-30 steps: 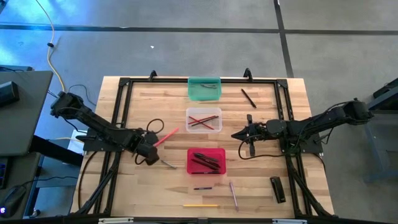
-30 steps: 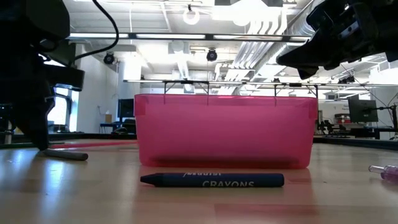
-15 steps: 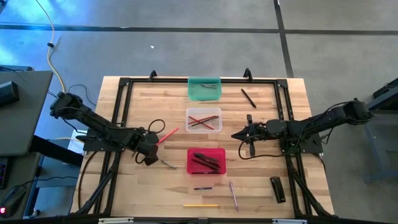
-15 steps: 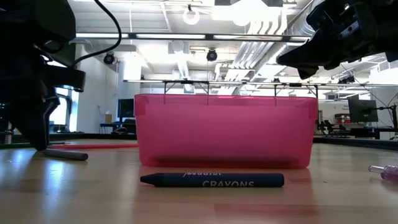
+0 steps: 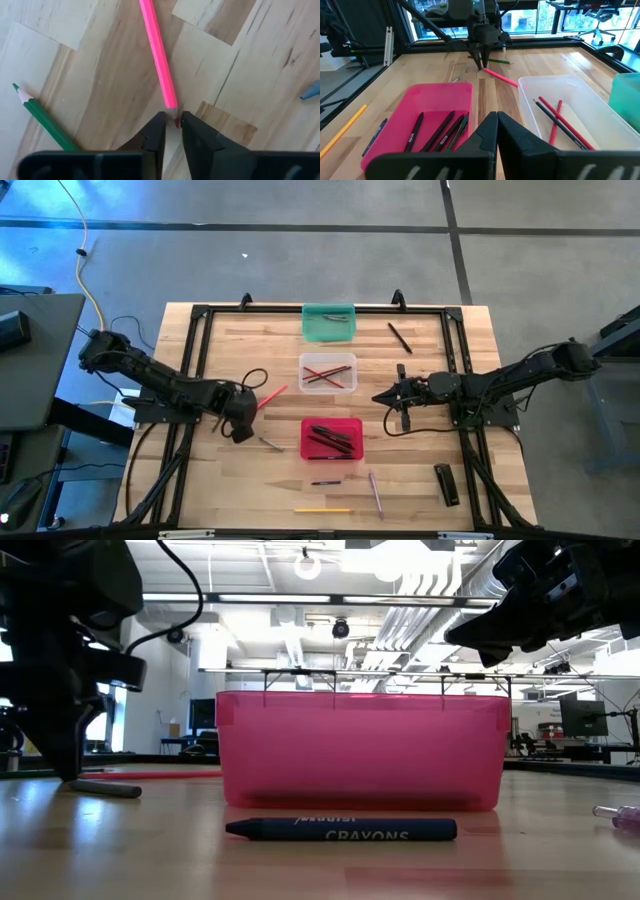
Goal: Sort crayons/erasers/pens/pencils in bins
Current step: Put the pink pencil into the transparent bin
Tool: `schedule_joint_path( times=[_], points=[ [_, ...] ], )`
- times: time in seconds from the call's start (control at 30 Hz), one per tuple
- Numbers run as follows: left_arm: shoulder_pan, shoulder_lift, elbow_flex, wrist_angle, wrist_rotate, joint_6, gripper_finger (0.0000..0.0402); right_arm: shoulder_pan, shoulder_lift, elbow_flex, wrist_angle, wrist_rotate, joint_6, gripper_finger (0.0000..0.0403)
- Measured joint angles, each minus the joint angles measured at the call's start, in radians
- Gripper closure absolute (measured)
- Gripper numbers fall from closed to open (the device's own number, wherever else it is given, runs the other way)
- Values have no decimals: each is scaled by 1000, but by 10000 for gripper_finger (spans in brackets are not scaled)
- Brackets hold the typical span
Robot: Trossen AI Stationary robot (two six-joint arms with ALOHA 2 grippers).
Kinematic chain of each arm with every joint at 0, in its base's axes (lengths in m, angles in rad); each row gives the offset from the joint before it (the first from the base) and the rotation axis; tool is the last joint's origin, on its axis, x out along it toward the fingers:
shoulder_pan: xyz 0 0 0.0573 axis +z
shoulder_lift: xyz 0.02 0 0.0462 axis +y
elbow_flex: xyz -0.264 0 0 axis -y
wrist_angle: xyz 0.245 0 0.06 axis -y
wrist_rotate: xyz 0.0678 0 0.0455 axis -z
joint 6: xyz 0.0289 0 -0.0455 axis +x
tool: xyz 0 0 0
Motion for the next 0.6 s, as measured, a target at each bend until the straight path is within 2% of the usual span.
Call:
schedule_joint_path(
  times=[0.17, 0.6],
  points=[
    [20, 0, 0, -3, 2, 19, 396, 0, 0, 0, 0, 0, 0, 402],
    [23, -48, -6, -48, -39, 21, 401, 0, 0, 0, 0, 0, 0, 402]
  ],
)
